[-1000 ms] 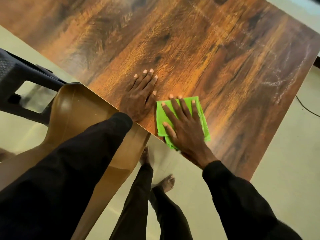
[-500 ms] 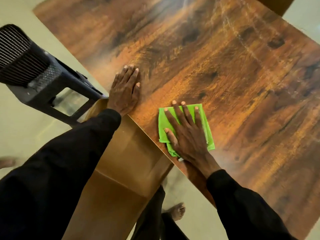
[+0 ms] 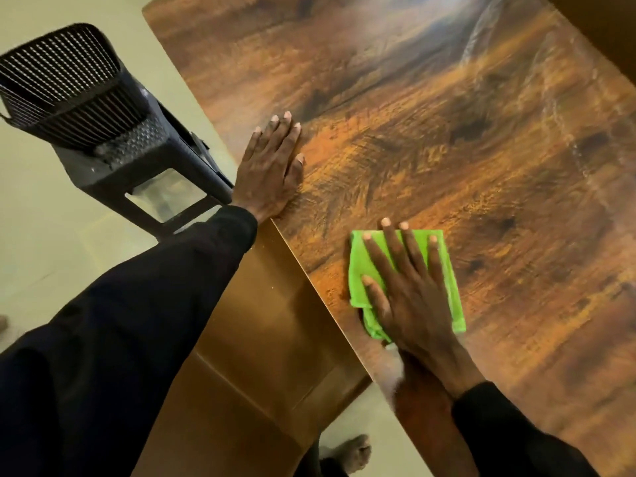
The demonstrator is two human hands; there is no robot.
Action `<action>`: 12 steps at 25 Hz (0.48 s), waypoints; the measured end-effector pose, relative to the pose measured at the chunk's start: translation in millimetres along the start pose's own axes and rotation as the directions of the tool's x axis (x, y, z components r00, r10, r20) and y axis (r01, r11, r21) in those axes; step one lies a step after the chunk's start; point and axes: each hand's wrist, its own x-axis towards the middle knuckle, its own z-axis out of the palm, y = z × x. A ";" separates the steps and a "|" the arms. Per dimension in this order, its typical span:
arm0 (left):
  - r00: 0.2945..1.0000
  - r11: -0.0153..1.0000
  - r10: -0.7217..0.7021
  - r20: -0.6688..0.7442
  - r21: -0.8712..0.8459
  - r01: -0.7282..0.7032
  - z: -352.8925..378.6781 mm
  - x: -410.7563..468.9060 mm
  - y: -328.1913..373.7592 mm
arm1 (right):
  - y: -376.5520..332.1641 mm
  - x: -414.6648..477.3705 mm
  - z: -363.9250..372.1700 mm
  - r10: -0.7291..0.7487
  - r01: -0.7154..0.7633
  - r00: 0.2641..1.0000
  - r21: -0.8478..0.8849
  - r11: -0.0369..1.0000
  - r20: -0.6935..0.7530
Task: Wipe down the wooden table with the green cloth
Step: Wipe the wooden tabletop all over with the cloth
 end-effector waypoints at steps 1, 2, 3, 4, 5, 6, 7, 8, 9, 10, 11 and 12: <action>1.000 1.000 -0.009 -0.007 0.003 0.009 0.9 4.6 -1.1 | 11.7 22.1 -2.2 0.058 -0.058 0.998 -0.007 0.998 -0.010; 1.000 1.000 -0.010 -0.010 0.000 0.010 1.9 8.7 -0.4 | 20.4 50.6 -4.6 0.109 -0.109 0.994 -0.020 0.994 -0.013; 1.000 1.000 -0.005 -0.007 -0.005 0.005 2.7 11.8 1.5 | 24.8 79.9 -6.2 0.137 -0.137 0.991 -0.025 0.990 -0.002; 1.000 1.000 0.005 -0.003 -0.008 -0.005 3.5 13.8 4.1 | 22.4 104.7 -8.4 0.130 -0.129 0.991 -0.027 0.991 0.026; 1.000 1.000 0.018 -0.001 -0.006 -0.018 4.1 14.0 5.8 | 14.7 121.2 -8.1 0.091 -0.090 0.995 -0.028 0.996 0.049; 0.999 0.999 0.032 0.001 0.003 -0.032 4.7 13.4 6.6 | 4.7 126.9 -5.1 0.028 -0.026 0.998 -0.032 0.999 0.063; 0.999 0.999 0.048 0.000 0.010 -0.048 4.8 13.0 6.9 | -4.5 122.3 -0.9 -0.049 0.052 0.996 -0.037 0.998 0.073; 0.998 0.998 0.058 0.000 0.010 -0.058 4.4 12.4 7.7 | -9.9 108.5 2.7 -0.122 0.126 0.989 -0.046 0.991 0.085; 0.998 0.998 0.062 -0.002 0.008 -0.062 3.4 12.1 9.1 | -9.5 90.3 5.0 -0.172 0.177 0.981 -0.053 0.983 0.087; 0.998 0.998 0.063 0.000 0.010 -0.063 2.4 12.0 11.0 | -2.4 73.2 5.0 -0.187 0.192 0.978 -0.047 0.980 0.092; 0.998 0.998 0.059 -0.001 0.016 -0.059 1.5 11.7 12.0 | 10.6 66.0 1.5 -0.165 0.169 0.983 -0.046 0.985 0.076; 0.998 0.998 0.054 -0.012 0.023 -0.054 1.1 11.9 11.8 | 26.1 72.9 -3.2 -0.105 0.108 0.993 -0.047 0.993 0.050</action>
